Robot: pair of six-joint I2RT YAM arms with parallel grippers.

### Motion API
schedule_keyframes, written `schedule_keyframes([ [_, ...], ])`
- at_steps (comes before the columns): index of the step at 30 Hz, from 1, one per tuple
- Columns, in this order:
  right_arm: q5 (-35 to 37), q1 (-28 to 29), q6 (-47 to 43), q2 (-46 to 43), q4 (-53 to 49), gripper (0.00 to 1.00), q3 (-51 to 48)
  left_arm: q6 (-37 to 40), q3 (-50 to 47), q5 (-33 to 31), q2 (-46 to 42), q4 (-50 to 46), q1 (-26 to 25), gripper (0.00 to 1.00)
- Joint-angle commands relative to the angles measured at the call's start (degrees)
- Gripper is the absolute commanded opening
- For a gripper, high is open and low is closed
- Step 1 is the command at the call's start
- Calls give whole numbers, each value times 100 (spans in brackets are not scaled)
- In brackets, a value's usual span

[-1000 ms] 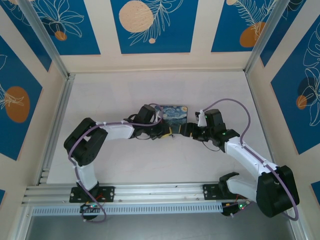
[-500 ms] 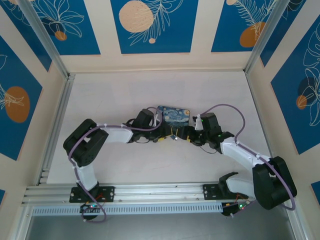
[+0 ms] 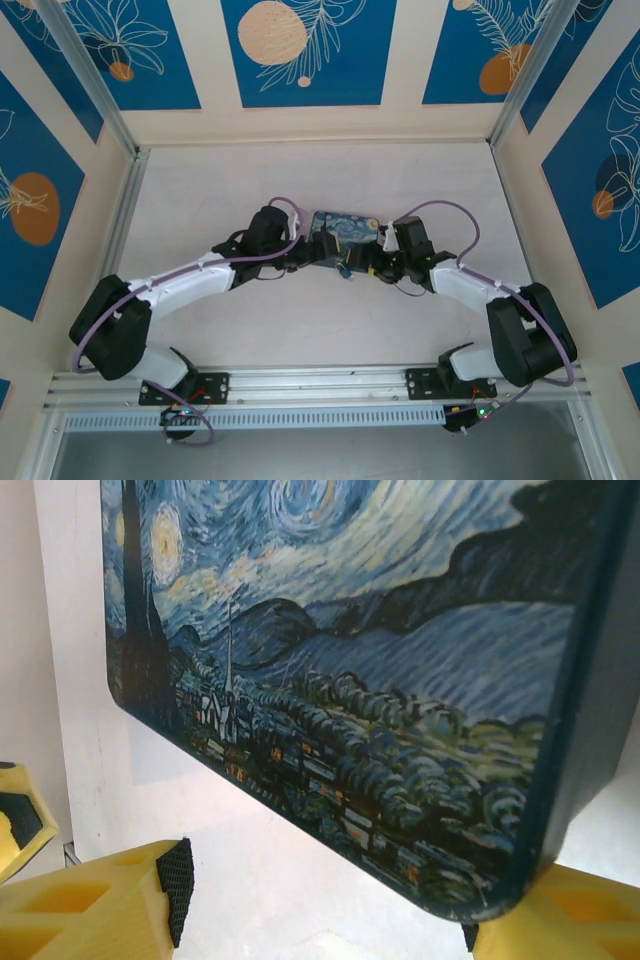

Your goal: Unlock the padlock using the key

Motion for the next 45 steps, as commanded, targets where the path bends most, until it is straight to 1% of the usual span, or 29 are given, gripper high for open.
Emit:
schedule_keyframes([
  [1, -29, -182, -133, 237, 22, 71, 468, 269, 147, -474, -144, -659, -17, 100],
  [6, -134, -458, -303, 783, -249, 70, 1185, 262, 142, -719, -192, -697, -21, 100],
  [9, -307, -496, -443, 942, -466, 67, 1479, 291, 223, -824, -136, -759, -11, 100],
  [11, -328, -468, -474, 763, -494, 66, 1380, 319, 301, -879, -79, -840, 4, 100],
  [14, -191, -394, -494, 338, -393, 63, 923, 375, 371, -1086, -45, -929, 29, 100],
  [19, 322, -217, -599, -31, -255, 62, 310, 411, 484, -1475, 119, -1031, 105, 100],
  [22, 690, -96, -627, 64, -285, 60, 214, 512, 715, -1767, 330, -1267, 161, 100],
  [26, 884, -53, -562, 321, -191, 56, 200, 614, 1008, -2169, 590, -1507, 230, 100],
  [31, 556, -51, -904, 749, -166, 56, 358, 624, 1138, -2589, 798, -1459, 268, 100],
  [33, 338, -51, -968, 855, 139, 56, 284, 605, 1174, -2569, 863, -1407, 291, 100],
  [38, 199, -13, -1001, 1046, 561, 54, 219, 539, 1305, -2433, 1037, -1437, 350, 100],
  [45, 70, 54, -1081, 1345, 628, 51, 377, 287, 1281, -2160, 1221, -1364, 420, 100],
])
